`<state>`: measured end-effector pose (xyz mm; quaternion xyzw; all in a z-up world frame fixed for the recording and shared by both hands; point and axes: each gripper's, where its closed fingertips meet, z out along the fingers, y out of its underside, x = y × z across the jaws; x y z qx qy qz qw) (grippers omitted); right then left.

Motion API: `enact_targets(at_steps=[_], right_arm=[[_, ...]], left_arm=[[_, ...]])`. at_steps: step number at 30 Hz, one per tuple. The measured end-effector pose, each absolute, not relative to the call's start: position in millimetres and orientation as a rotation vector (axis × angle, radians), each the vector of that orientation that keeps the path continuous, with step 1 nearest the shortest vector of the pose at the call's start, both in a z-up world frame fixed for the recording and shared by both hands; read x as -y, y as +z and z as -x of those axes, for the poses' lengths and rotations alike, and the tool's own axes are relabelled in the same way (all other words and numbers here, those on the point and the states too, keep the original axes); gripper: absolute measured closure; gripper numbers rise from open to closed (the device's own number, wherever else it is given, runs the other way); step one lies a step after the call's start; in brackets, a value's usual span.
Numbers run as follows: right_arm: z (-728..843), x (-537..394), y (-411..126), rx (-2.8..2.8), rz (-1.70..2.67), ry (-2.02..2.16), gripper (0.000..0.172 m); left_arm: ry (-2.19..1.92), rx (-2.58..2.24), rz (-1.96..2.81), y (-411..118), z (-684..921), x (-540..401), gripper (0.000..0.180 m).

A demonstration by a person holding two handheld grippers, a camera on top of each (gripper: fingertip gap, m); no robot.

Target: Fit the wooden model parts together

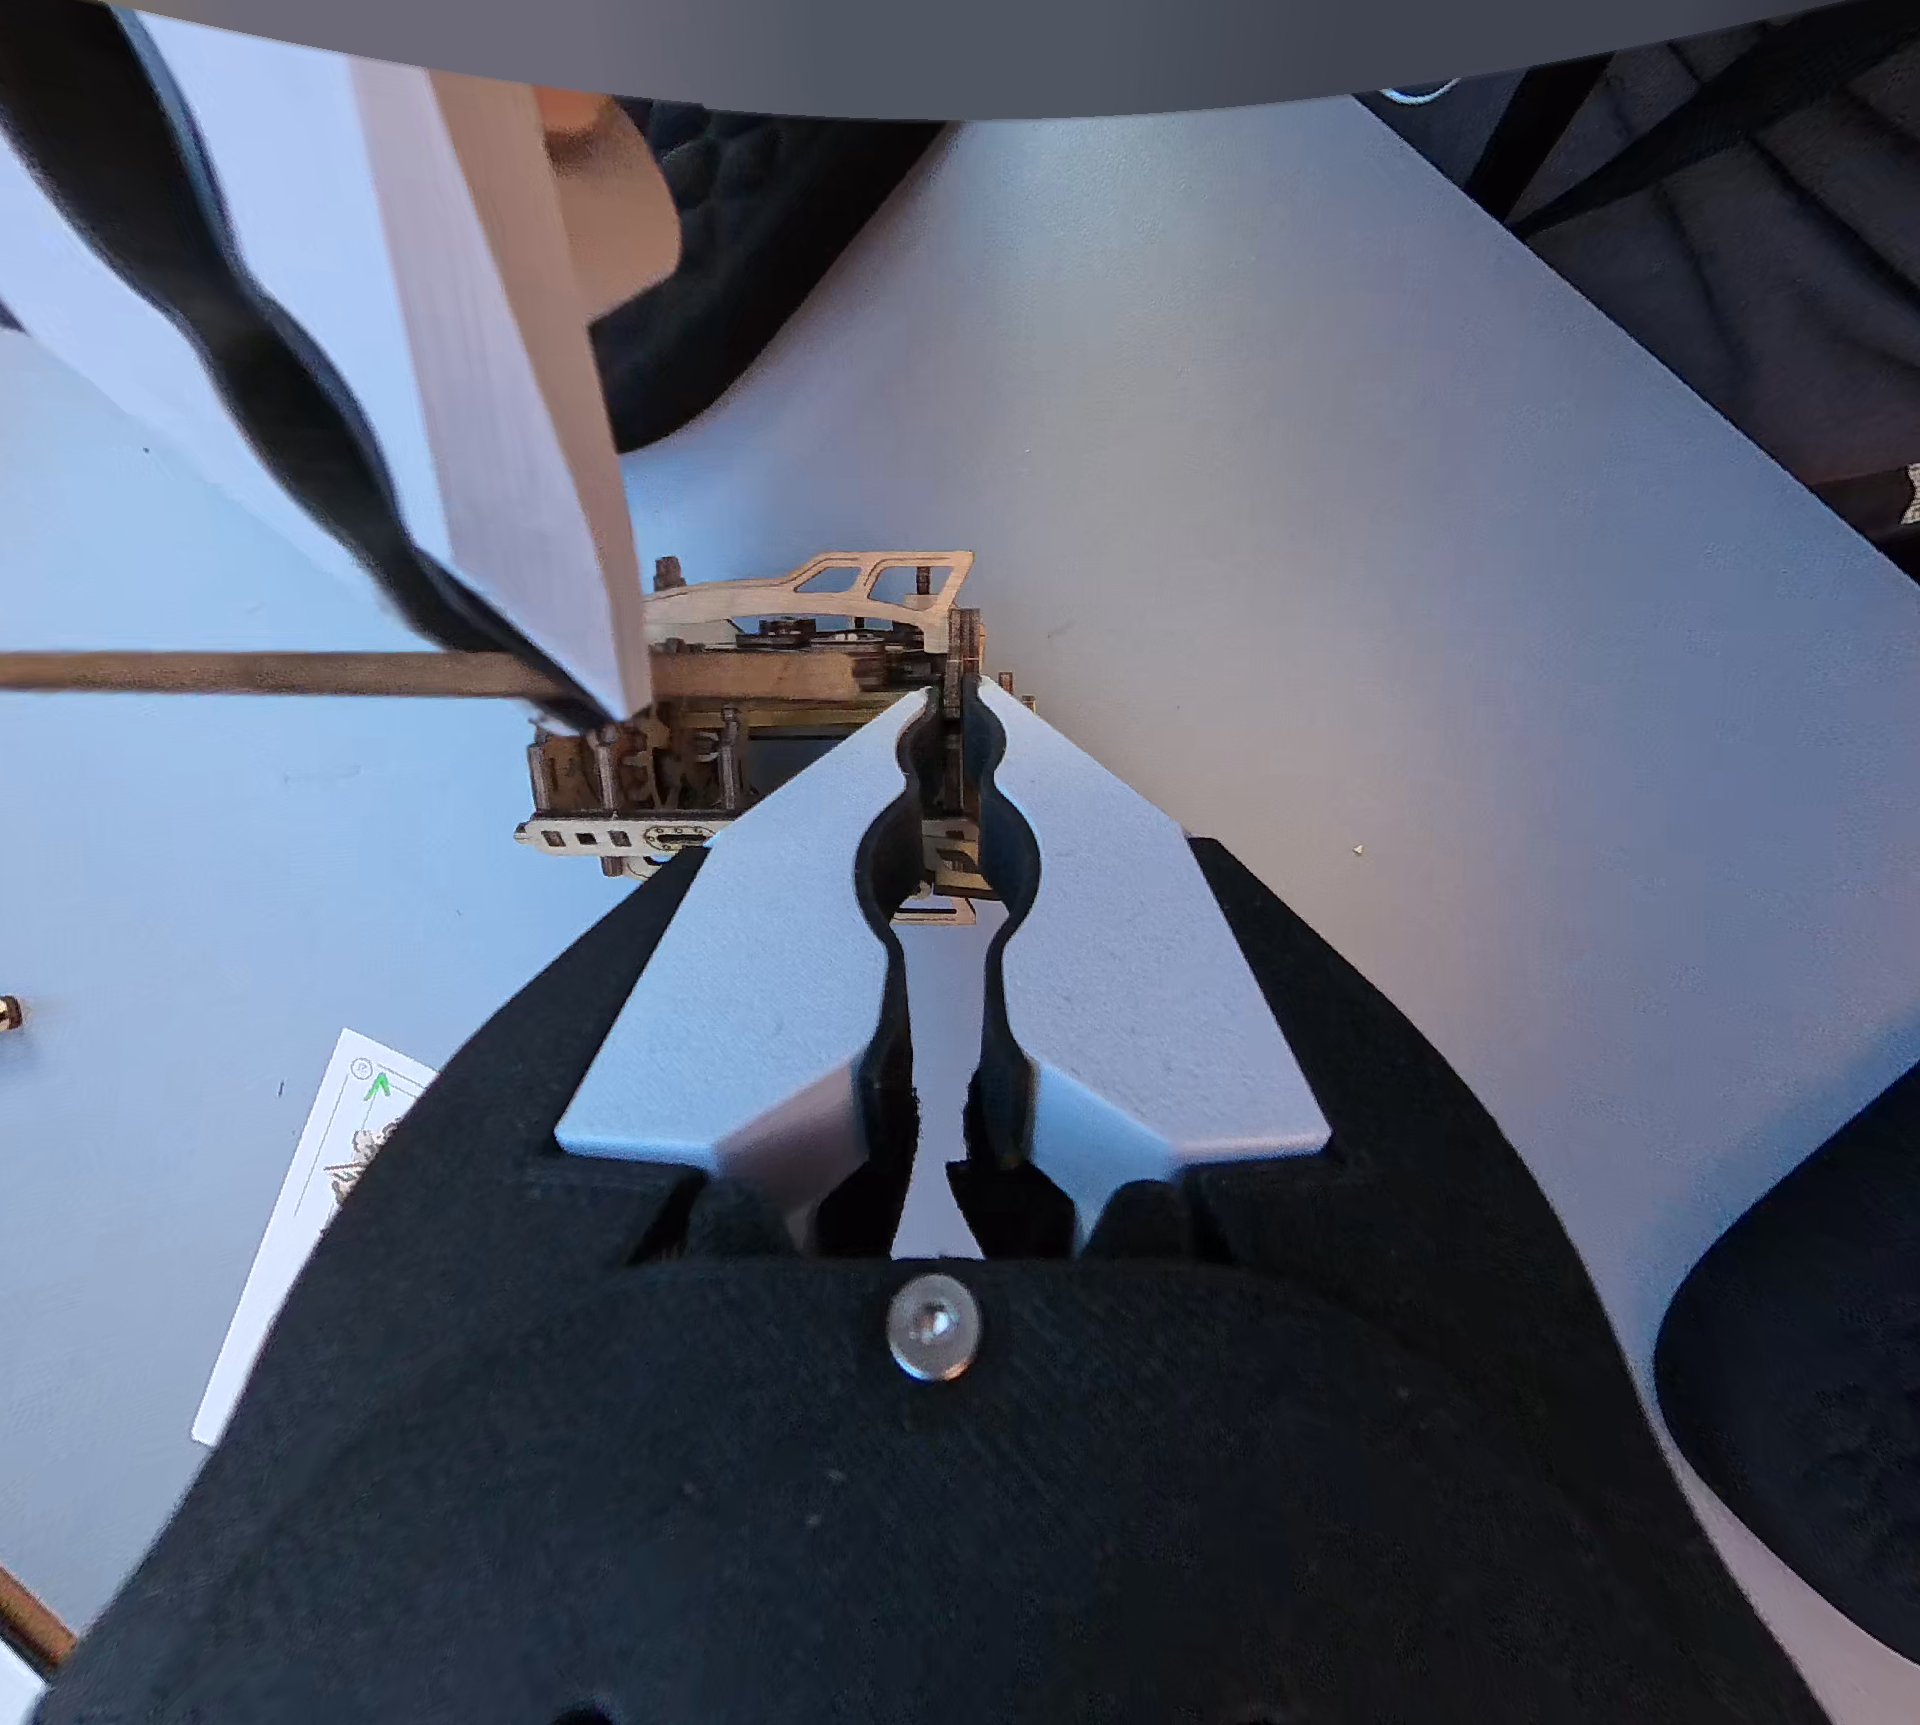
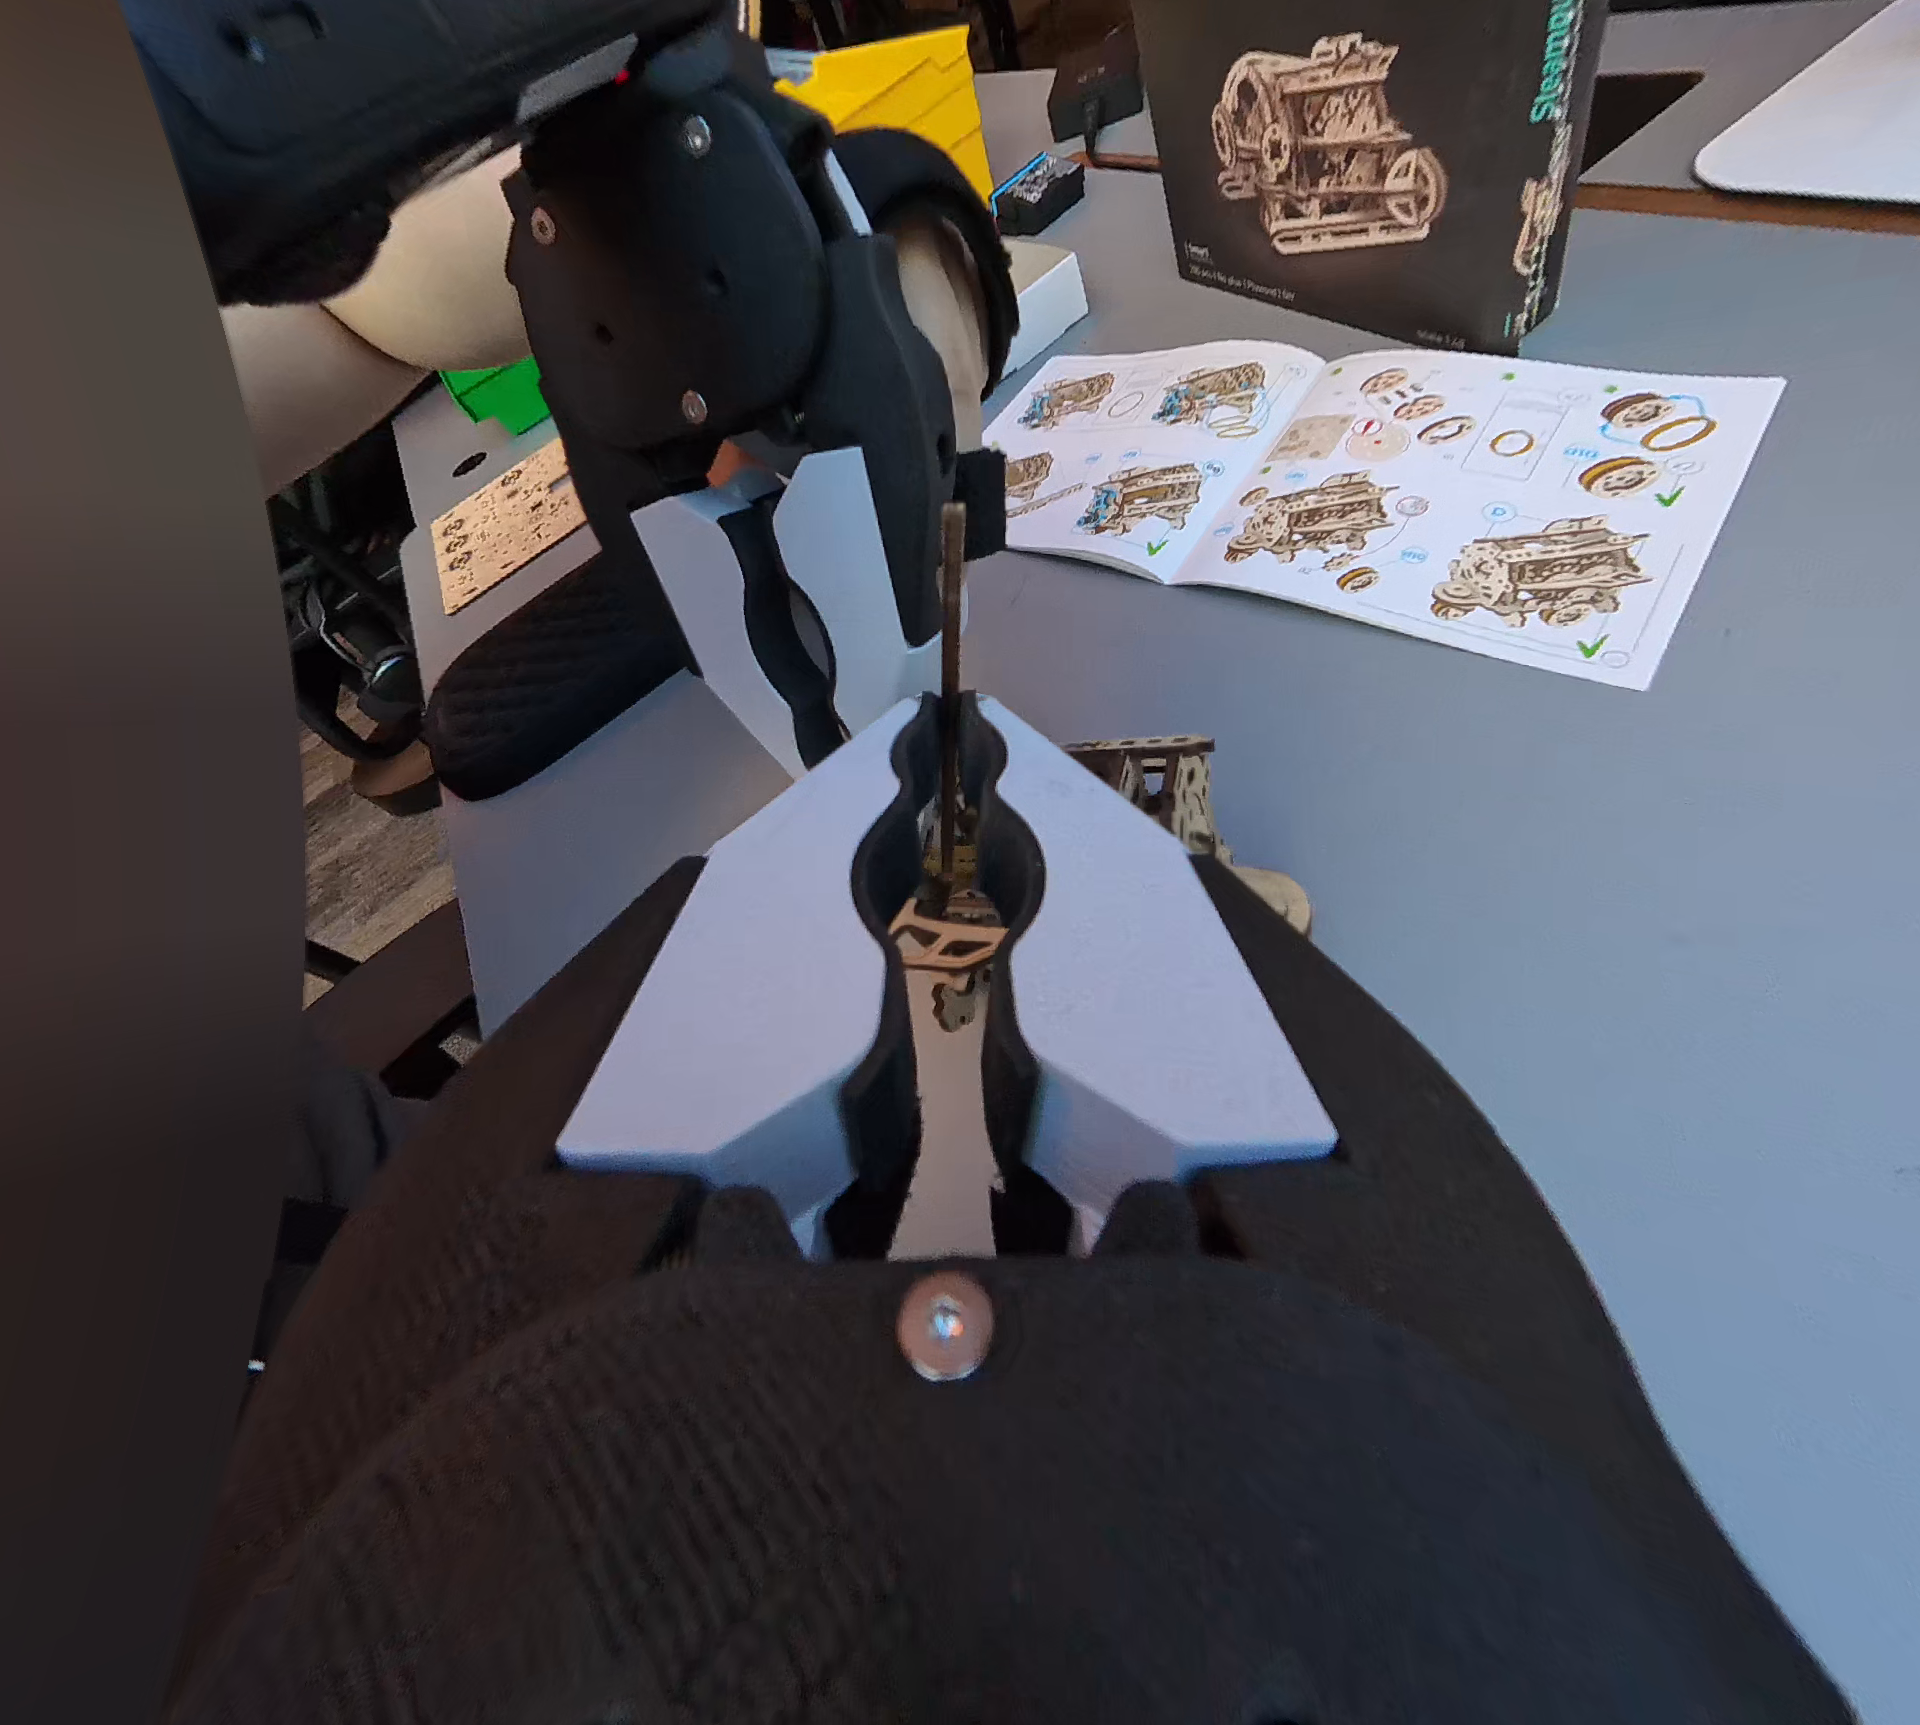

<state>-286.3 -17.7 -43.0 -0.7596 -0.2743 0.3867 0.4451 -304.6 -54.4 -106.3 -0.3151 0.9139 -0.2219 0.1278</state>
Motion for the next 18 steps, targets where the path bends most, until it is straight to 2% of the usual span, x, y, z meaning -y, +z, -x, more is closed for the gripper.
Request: enact_targets(at_steps=[18], right_arm=[[293.7, 18.8, -54.0, 0.680, 1.912, 1.005, 0.172]], left_arm=[[-0.642, -2.662, 0.916, -106.4, 303.7, 54.3, 0.180]])
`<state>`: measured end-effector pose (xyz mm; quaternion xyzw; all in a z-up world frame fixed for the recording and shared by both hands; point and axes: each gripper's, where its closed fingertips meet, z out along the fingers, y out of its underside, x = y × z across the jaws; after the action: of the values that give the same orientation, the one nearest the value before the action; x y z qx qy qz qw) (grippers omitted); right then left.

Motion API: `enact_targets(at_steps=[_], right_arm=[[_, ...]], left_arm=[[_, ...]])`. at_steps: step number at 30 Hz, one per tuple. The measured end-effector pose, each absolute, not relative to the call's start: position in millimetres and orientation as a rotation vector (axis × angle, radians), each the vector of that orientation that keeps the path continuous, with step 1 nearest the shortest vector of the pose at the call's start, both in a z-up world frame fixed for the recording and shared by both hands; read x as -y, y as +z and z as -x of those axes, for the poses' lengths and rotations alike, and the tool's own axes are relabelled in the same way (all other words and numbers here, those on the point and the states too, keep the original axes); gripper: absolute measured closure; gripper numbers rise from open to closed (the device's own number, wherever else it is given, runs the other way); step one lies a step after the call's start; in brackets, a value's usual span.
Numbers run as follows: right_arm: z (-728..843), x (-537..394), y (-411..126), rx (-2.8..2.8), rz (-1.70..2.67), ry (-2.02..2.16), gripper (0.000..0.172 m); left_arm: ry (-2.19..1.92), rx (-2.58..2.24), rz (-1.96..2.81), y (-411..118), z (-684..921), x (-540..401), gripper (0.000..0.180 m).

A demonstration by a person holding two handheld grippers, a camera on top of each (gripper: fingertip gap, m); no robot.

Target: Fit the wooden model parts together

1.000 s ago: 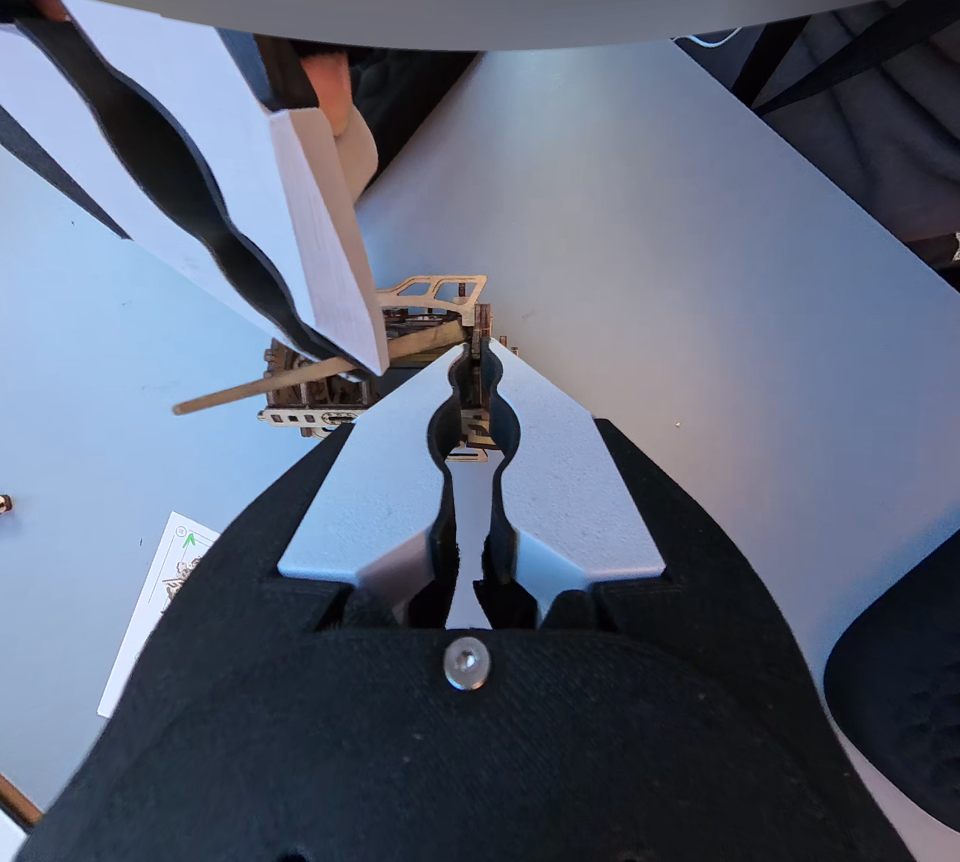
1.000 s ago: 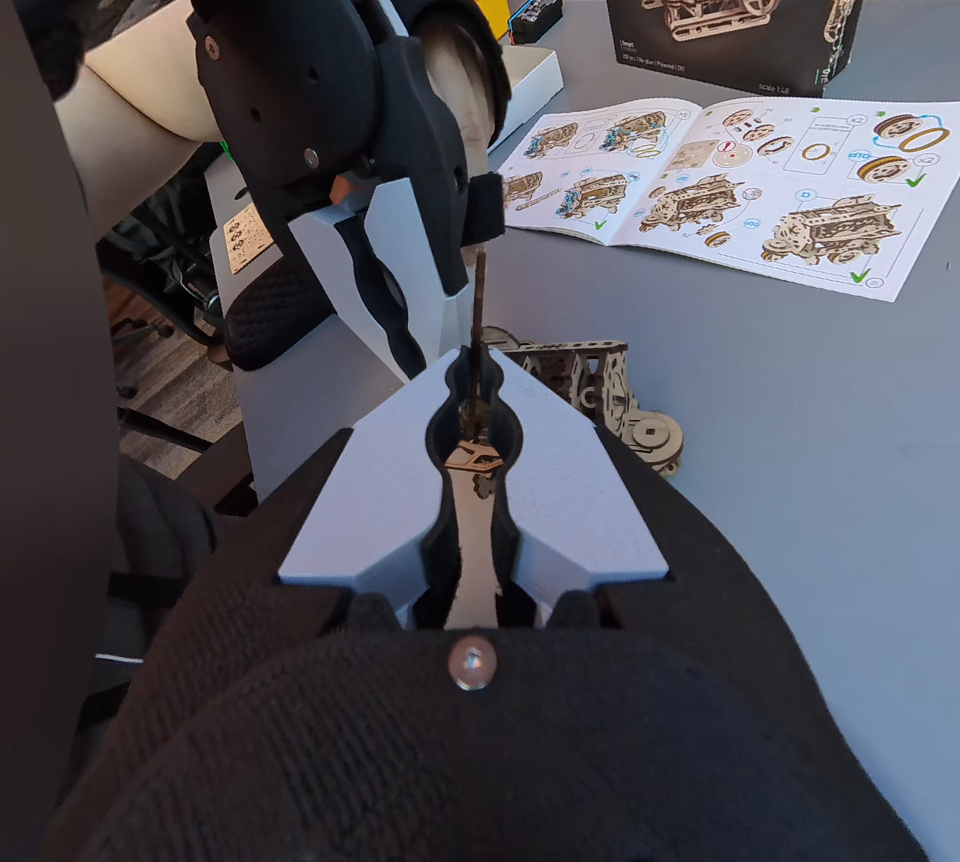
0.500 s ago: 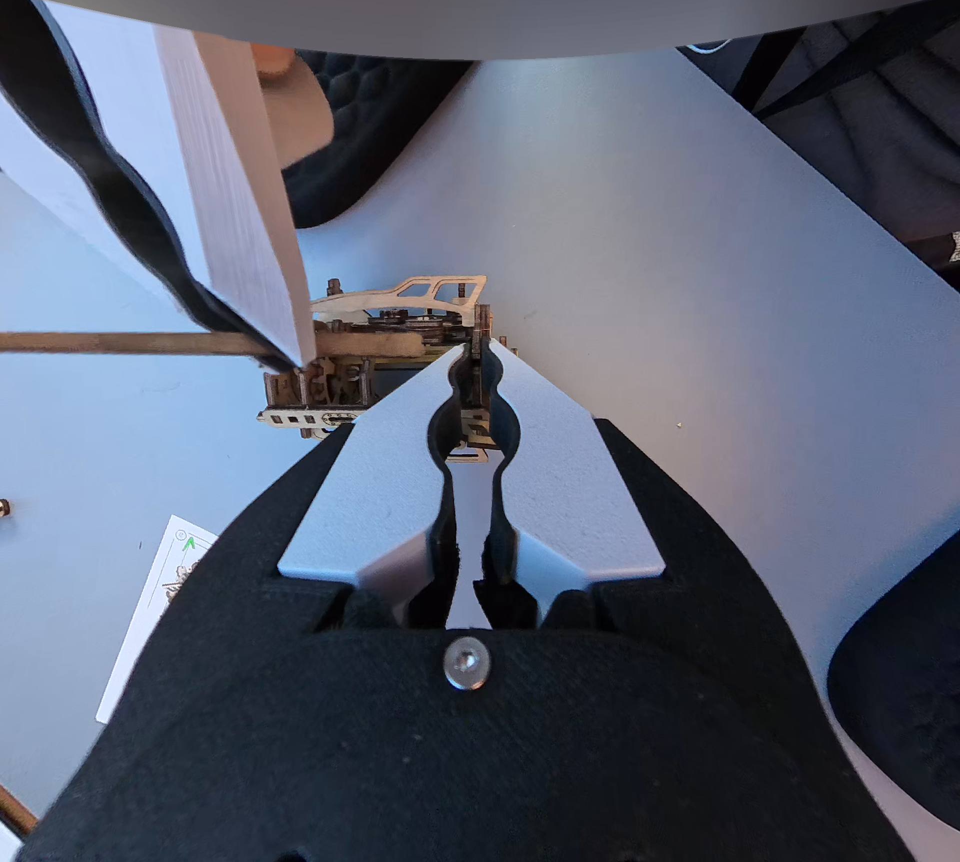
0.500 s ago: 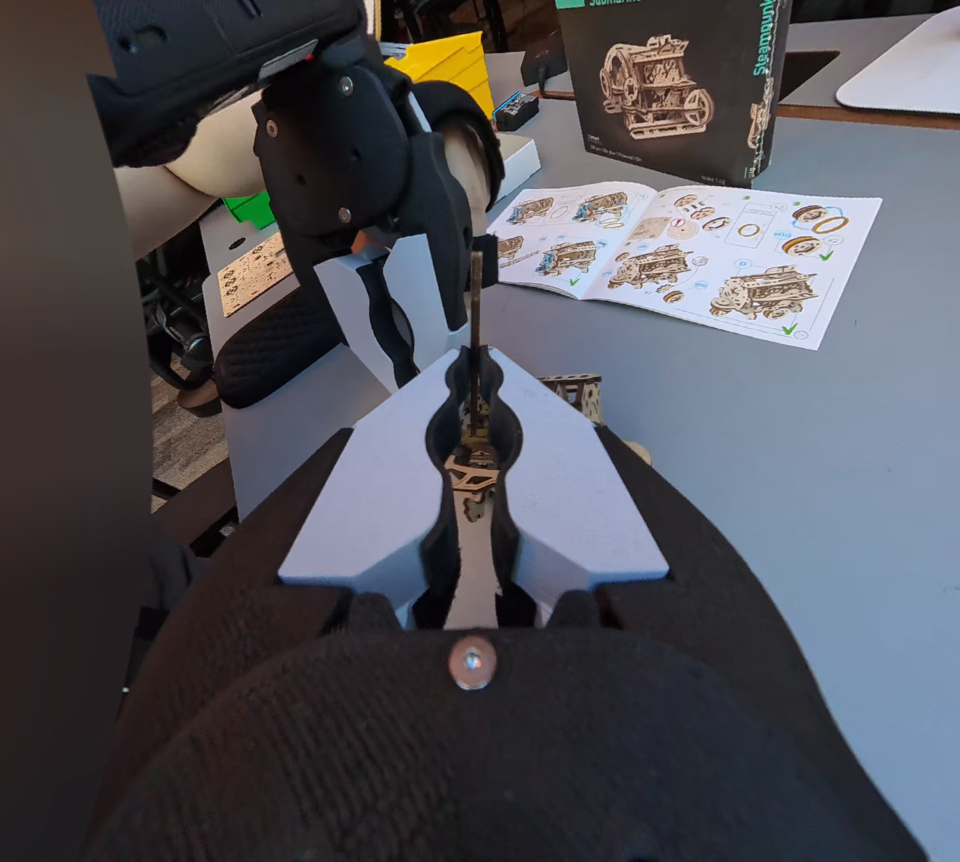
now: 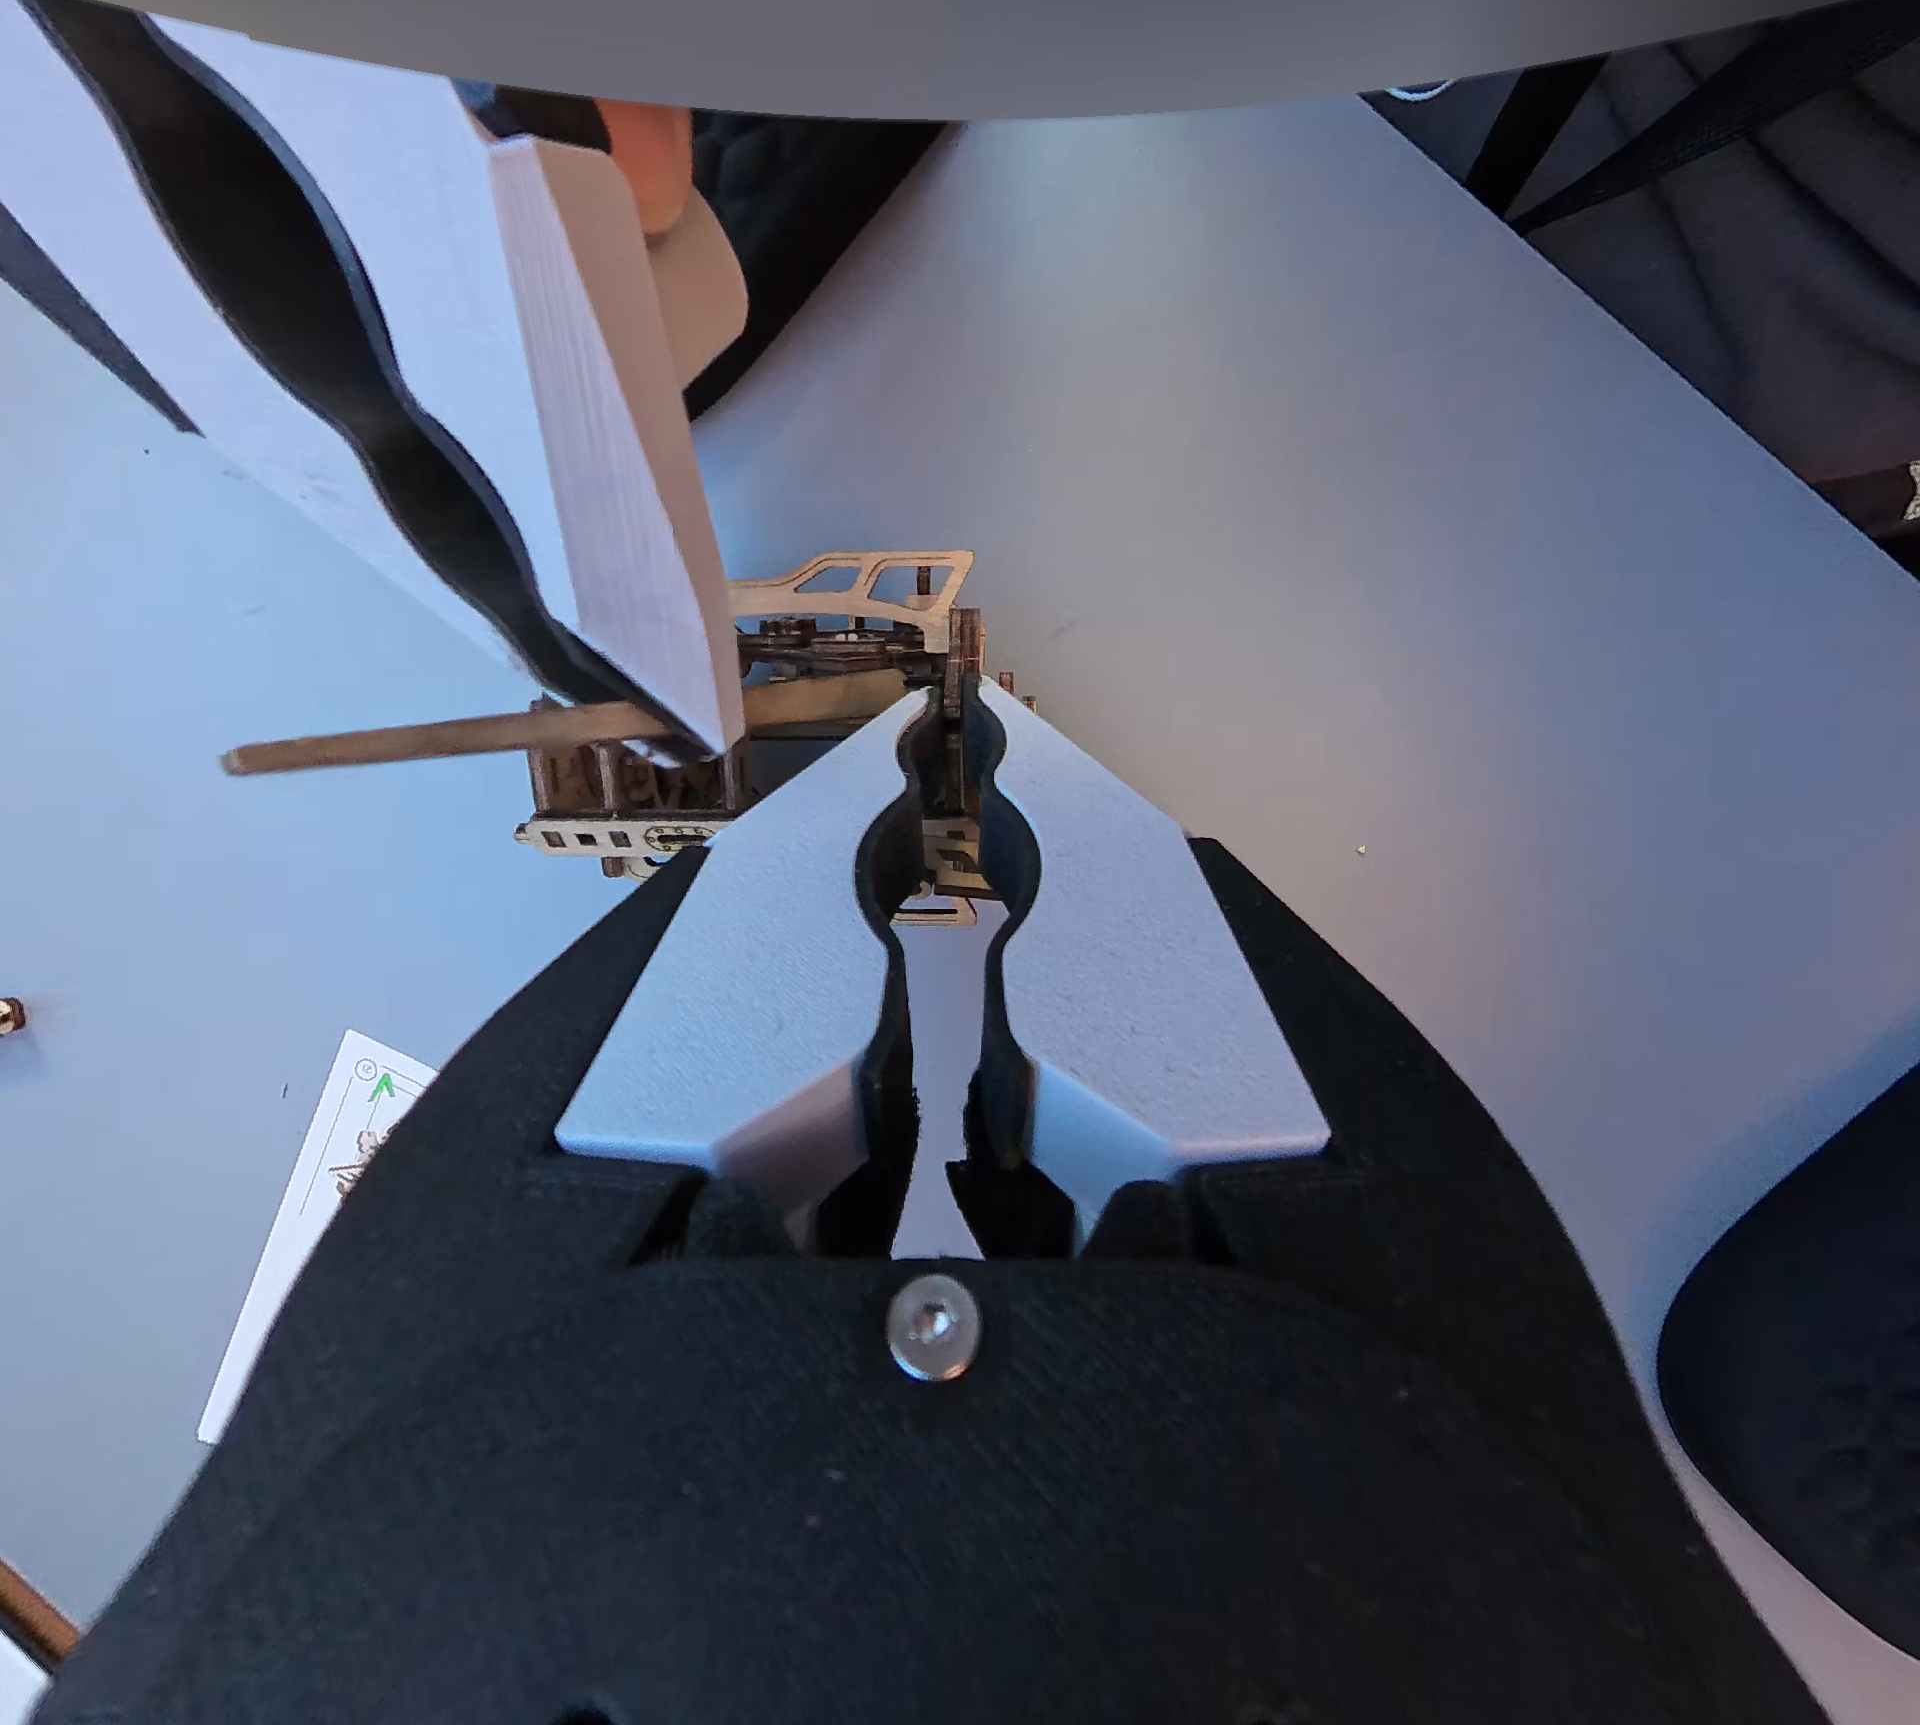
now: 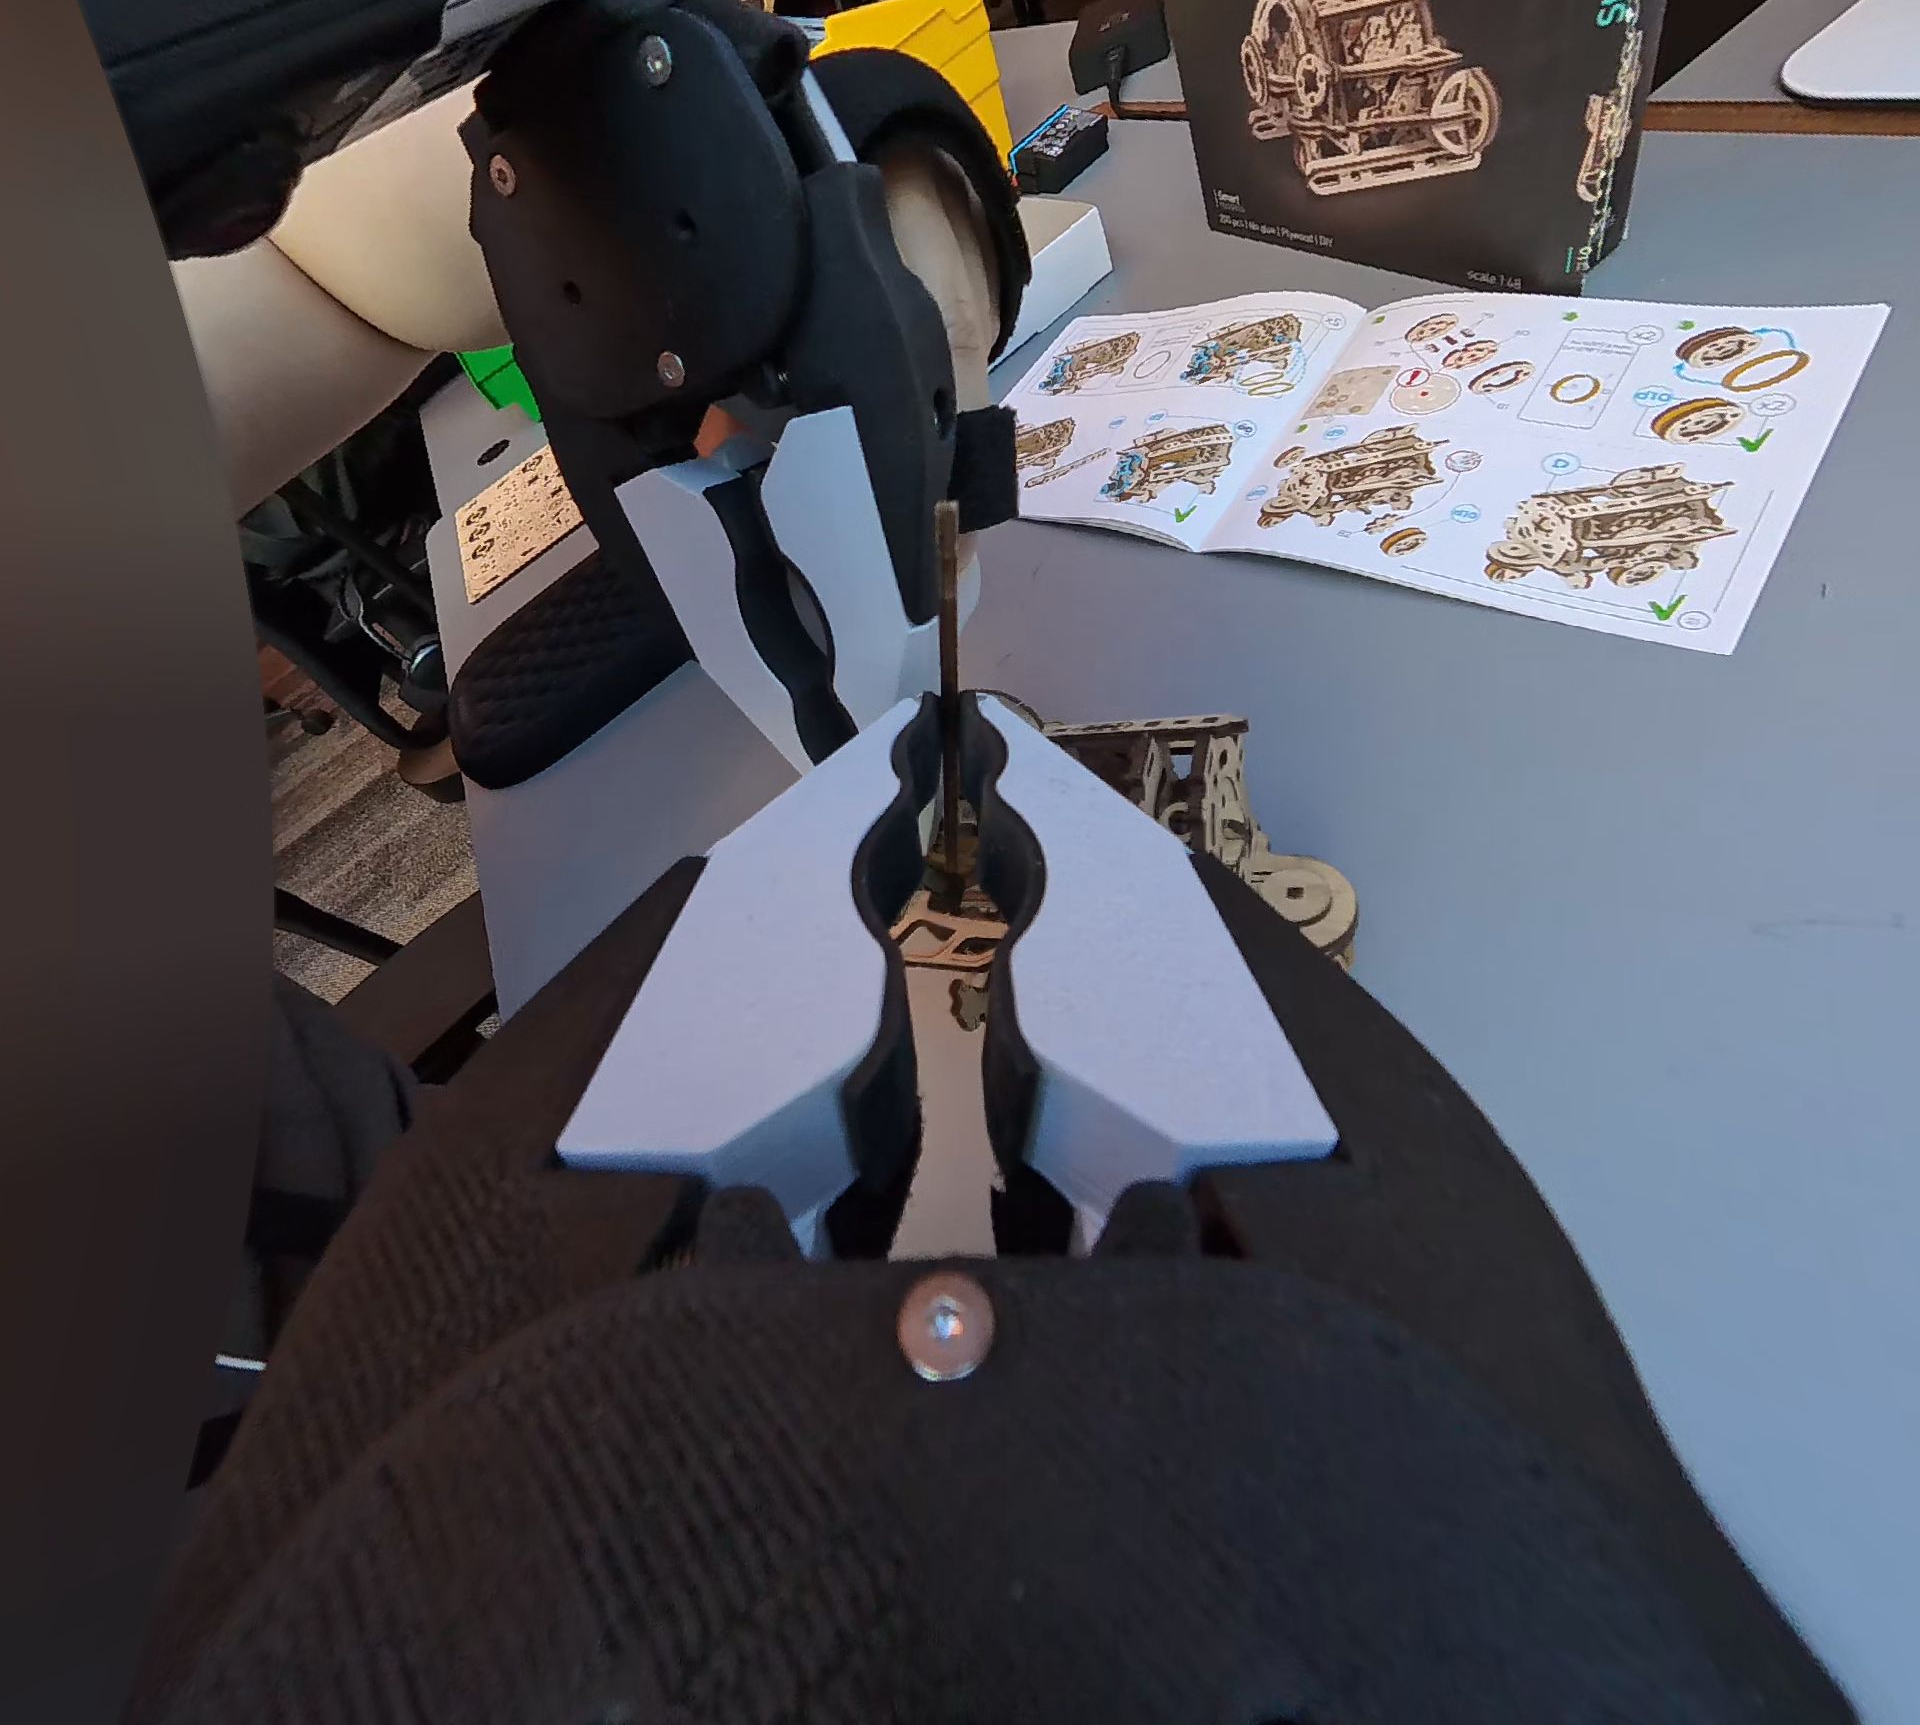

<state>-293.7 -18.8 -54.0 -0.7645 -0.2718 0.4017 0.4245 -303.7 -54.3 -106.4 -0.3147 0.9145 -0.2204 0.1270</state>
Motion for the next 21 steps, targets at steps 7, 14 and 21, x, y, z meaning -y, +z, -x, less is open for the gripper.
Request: enact_targets(at_steps=[7, 14, 21], right_arm=[[293.8, 20.9, -57.5, 0.687, 1.929, 0.981, 0.172], [295.6, 23.9, -57.3, 0.707, 1.915, 0.948, 0.172], [295.2, 25.0, -57.7, 0.710, 1.911, 0.938, 0.172]], left_arm=[[-0.641, -2.663, 0.916, -106.6, 303.6, 54.7, 0.180], [-0.640, -2.664, 0.920, -106.7, 303.4, 54.9, 0.180], [-0.639, -2.667, 0.922, -106.8, 303.6, 55.0, 0.180]])
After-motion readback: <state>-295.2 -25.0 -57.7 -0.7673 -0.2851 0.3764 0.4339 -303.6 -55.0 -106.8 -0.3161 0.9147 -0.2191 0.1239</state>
